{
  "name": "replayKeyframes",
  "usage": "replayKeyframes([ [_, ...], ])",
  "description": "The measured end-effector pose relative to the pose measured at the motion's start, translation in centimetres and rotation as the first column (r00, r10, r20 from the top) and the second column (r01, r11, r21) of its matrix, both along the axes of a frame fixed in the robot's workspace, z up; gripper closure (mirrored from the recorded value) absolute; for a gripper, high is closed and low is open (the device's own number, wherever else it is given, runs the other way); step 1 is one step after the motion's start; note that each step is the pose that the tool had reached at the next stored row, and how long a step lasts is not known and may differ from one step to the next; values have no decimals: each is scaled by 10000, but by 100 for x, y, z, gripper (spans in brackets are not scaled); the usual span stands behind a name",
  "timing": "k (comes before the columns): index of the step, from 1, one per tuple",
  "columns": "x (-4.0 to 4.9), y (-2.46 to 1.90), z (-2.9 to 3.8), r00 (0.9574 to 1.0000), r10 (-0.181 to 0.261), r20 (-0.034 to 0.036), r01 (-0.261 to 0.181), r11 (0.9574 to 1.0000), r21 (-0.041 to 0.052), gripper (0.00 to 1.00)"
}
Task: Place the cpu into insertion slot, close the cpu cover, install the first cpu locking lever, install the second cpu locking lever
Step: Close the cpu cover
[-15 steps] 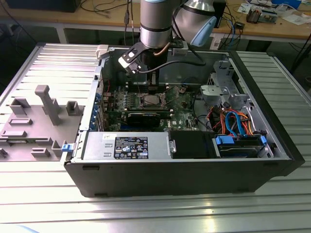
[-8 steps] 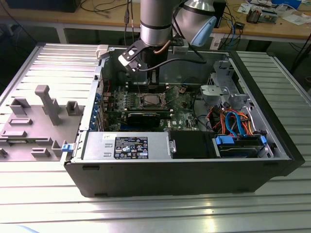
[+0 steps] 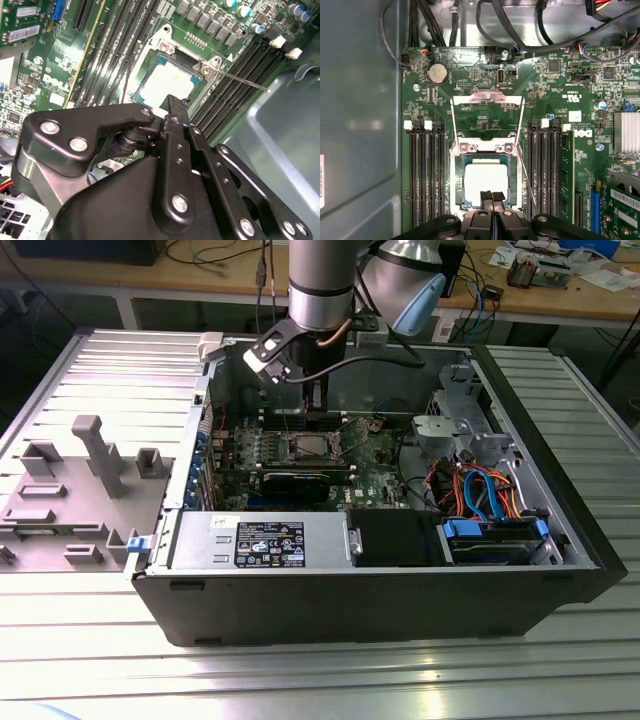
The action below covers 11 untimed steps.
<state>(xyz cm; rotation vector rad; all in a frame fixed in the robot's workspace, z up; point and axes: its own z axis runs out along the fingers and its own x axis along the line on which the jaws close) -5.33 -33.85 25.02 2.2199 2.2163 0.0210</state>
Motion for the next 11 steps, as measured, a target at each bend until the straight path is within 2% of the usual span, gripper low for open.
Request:
replayKeyframes([
  [7,31,1,15,10000,-1,0,1,10000,0,89],
  [11,32,2,75,10000,0,0,0,10000,-5,89],
])
